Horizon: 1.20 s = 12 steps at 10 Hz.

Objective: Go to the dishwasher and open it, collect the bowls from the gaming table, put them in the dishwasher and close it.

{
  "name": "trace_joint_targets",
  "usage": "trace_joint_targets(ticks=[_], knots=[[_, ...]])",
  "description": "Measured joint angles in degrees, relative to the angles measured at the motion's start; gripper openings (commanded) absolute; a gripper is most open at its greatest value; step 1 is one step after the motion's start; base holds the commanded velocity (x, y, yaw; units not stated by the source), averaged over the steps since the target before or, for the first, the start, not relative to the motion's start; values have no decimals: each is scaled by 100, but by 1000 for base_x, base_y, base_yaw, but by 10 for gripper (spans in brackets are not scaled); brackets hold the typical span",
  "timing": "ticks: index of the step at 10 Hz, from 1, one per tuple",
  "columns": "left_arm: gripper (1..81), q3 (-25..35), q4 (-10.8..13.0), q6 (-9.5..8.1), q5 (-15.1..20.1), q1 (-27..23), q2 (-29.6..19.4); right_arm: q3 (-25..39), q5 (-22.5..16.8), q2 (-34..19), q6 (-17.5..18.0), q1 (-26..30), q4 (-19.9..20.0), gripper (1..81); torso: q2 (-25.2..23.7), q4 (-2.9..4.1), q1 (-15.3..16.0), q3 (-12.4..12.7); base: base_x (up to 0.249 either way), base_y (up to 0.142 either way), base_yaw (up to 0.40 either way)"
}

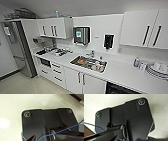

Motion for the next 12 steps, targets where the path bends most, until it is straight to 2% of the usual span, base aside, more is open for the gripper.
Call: trace_joint_targets(ticks=[12], knots=[[811, -39, 2, 2, 4, -18, 59, -188, -7, 33, -66, -15, -20, 811, 0, 0, 0, 2, 0, 0, 367]])
